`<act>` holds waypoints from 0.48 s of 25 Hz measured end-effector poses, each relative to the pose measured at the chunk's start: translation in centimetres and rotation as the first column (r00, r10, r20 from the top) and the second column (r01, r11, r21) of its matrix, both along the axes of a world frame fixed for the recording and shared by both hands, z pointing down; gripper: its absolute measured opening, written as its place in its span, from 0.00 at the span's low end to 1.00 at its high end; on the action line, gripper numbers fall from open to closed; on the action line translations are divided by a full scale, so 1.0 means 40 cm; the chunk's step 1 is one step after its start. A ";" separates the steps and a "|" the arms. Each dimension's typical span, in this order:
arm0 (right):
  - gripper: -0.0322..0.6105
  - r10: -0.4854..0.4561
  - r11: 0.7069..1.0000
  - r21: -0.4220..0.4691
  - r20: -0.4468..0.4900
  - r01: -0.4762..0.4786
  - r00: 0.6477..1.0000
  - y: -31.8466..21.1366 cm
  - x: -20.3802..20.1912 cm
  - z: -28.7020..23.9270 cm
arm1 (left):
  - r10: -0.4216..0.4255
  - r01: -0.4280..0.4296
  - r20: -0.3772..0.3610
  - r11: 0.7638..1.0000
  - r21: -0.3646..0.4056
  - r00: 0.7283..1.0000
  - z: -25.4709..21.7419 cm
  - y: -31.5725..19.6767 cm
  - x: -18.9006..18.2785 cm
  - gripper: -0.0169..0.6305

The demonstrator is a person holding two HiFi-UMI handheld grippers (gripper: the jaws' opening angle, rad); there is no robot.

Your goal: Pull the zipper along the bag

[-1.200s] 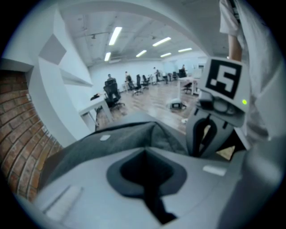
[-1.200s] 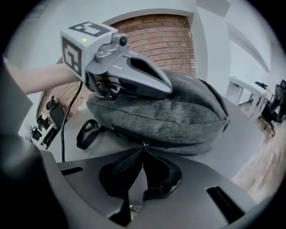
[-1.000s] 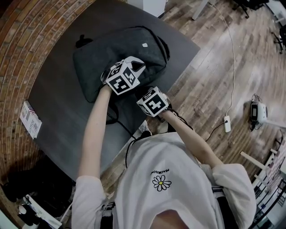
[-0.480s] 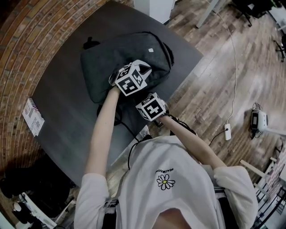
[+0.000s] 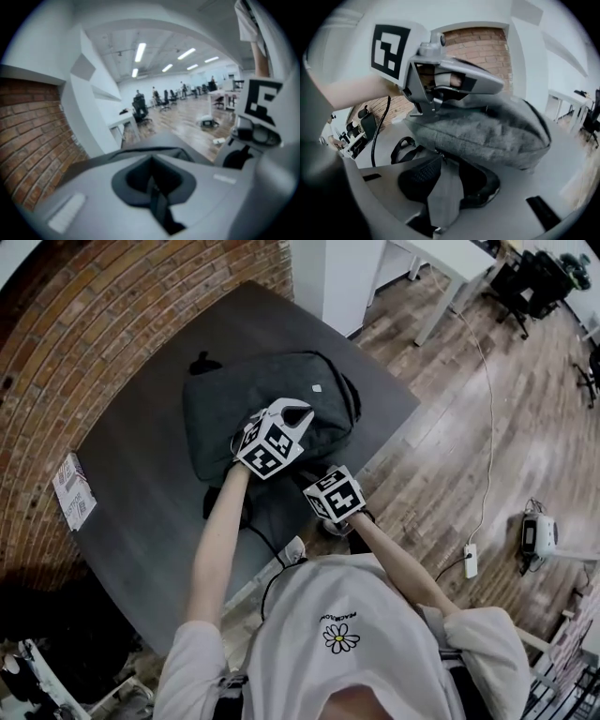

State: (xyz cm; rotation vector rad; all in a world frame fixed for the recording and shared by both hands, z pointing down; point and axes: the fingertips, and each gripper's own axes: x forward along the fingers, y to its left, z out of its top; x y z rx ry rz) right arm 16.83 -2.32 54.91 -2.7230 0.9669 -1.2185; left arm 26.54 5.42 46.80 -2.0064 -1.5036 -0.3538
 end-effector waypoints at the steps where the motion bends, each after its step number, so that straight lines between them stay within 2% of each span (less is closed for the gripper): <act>1: 0.24 0.000 1.000 -0.008 -0.050 -0.001 0.999 0.019 0.007 -0.033 | -0.045 0.044 -0.032 0.998 -0.047 0.998 -0.047 -0.008 0.014 0.03; 3: 0.22 -0.007 1.000 -0.022 -0.135 0.004 0.991 0.051 0.023 -0.099 | -0.150 0.135 -0.089 0.979 -0.151 0.985 -0.144 -0.035 0.037 0.03; 4: 0.21 -0.011 1.000 -0.026 -0.171 0.007 0.985 0.062 0.031 -0.130 | -0.212 0.186 -0.106 0.960 -0.211 0.972 -0.192 -0.057 0.044 0.03; 5: 0.20 -0.013 1.000 -0.027 -0.207 0.008 0.978 0.073 0.039 -0.161 | -0.280 0.241 -0.112 0.930 -0.277 0.953 -0.236 -0.084 0.046 0.03; 6: 0.19 -0.011 1.000 -0.025 -0.241 0.005 0.970 0.082 0.047 -0.191 | -0.351 0.297 -0.106 0.891 -0.344 0.930 -0.276 -0.114 0.043 0.03; 8: 0.14 0.009 1.000 -0.007 -0.307 -0.012 0.952 0.102 0.061 -0.249 | -0.481 0.402 -0.064 0.791 -0.461 0.874 -0.334 -0.180 0.019 0.03; 10: 0.06 0.038 0.999 0.024 -0.367 -0.032 0.929 0.118 0.075 -0.305 | -0.578 0.478 -0.020 0.692 -0.540 0.816 -0.365 -0.240 -0.016 0.03; 12: 0.05 0.065 0.997 0.061 -0.421 -0.044 0.905 0.130 0.086 -0.356 | -0.649 0.528 0.009 0.611 -0.589 0.761 -0.378 -0.289 -0.054 0.03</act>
